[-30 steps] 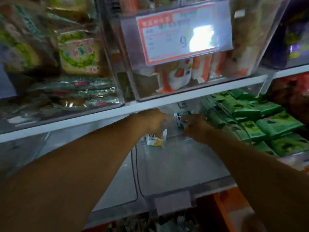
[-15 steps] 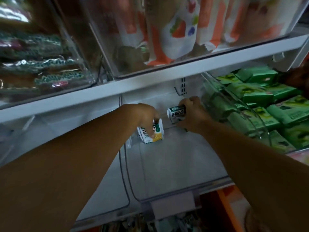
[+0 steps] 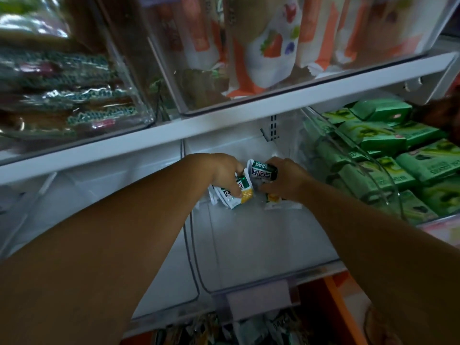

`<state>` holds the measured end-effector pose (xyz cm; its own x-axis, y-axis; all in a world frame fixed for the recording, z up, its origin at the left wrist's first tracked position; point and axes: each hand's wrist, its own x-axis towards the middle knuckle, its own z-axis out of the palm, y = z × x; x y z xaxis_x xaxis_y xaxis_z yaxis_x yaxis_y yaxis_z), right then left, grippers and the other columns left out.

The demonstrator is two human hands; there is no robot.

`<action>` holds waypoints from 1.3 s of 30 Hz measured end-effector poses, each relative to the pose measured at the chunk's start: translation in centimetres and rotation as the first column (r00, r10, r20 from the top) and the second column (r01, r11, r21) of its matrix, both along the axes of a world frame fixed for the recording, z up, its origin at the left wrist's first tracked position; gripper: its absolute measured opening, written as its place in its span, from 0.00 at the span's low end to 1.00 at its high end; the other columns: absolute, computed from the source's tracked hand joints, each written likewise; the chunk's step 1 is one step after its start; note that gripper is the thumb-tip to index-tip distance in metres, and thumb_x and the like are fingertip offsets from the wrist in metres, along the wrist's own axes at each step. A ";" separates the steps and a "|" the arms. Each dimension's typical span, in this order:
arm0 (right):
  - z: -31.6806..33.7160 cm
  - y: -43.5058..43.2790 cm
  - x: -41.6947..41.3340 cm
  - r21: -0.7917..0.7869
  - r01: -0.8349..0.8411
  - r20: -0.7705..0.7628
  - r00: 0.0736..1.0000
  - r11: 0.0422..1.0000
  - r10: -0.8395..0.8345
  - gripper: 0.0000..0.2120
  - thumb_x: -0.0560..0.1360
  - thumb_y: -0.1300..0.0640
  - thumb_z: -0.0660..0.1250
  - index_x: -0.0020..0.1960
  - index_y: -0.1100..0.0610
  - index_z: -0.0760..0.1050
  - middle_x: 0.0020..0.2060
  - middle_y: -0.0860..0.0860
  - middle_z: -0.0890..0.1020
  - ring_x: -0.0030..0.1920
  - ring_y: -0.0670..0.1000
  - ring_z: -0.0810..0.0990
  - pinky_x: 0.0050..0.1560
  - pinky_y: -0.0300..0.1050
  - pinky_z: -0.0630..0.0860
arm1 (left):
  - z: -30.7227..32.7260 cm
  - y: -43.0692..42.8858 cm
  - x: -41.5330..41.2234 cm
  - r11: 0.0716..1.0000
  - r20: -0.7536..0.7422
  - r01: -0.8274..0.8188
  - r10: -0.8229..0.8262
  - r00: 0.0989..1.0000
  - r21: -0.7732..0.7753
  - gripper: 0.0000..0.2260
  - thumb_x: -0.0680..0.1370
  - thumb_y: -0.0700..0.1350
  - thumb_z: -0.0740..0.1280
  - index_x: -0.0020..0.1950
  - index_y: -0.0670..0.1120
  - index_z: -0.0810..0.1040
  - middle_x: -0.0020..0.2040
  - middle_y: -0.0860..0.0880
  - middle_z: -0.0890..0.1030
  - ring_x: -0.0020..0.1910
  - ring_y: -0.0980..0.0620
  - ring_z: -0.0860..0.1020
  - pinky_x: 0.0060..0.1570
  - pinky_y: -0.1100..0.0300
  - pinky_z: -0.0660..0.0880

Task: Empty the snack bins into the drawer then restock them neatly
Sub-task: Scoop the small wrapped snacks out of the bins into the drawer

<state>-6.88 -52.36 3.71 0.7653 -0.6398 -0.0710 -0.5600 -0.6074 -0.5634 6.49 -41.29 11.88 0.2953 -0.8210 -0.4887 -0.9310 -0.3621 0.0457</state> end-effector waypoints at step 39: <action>-13.8 27.5 -17.4 0.303 0.083 -0.360 0.932 0.949 0.033 0.40 0.74 0.38 0.67 0.78 0.45 0.49 0.74 0.57 0.56 0.70 0.62 0.66 0.64 0.58 0.70 | -21.4 30.6 -17.6 0.810 -0.542 -0.585 0.512 0.667 0.045 0.30 0.81 0.59 0.59 0.79 0.52 0.55 0.79 0.43 0.50 0.76 0.41 0.58 0.72 0.47 0.62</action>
<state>-24.29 -24.82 -10.07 0.6350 -0.5597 -0.5324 -0.7711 -0.4190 -0.4794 -11.11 -10.67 -9.53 0.4512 -0.6538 -0.6074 -0.3879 -0.7567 0.5263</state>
